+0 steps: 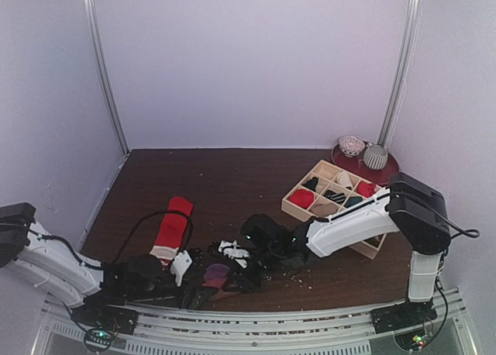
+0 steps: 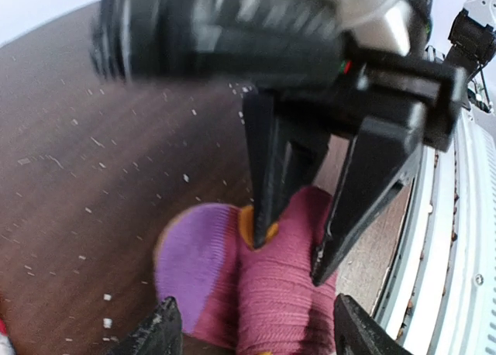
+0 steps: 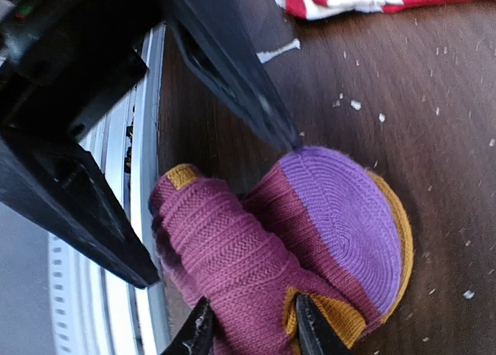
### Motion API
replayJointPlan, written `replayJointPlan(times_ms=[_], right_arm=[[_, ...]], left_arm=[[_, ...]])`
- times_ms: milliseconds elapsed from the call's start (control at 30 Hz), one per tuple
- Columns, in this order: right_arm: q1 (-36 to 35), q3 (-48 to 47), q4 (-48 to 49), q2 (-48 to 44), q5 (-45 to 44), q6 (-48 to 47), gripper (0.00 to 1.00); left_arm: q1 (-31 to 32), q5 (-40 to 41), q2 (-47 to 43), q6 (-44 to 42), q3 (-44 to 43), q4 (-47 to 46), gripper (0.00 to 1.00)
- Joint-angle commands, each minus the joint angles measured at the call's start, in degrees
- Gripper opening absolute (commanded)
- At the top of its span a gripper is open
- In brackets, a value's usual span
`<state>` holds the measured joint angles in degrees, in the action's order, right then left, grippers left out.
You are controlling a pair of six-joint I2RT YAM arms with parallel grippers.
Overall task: Roll the socks
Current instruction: Roll a pair of socks at the center of the board.
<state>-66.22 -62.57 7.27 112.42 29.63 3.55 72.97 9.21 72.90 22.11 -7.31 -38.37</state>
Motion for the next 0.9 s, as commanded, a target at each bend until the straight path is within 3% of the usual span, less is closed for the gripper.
replayJointPlan(times_ms=[0, 200, 400, 600, 700, 867], right_arm=[[-0.8, 0.3, -24.3, 5.8, 2.7, 8.3, 0.31], [-0.6, -3.9, -29.8, 9.9, 4.2, 9.2, 0.32], [0.6, -5.4, -30.7, 11.3, 2.0, 9.3, 0.32], [1.6, -5.8, -31.5, 11.1, 0.5, 8.8, 0.33], [1.6, -5.8, -31.4, 10.9, 0.4, 8.8, 0.33], [1.7, -4.6, -29.5, 9.8, 1.8, 9.0, 0.33]], left_arm=[[0.2, 4.5, -8.3, -6.7, 1.3, 5.7, 0.66], [0.6, 0.9, -11.0, -15.1, 3.0, -1.7, 0.63], [4.0, -5.4, -2.7, -15.4, 3.3, -9.3, 0.59], [7.4, -3.2, 5.0, -12.6, 2.5, -11.3, 0.58], [7.5, -1.6, 8.4, -10.6, 2.1, -11.8, 0.47], [7.5, 1.0, 12.5, -7.2, 0.7, -10.7, 0.12]])
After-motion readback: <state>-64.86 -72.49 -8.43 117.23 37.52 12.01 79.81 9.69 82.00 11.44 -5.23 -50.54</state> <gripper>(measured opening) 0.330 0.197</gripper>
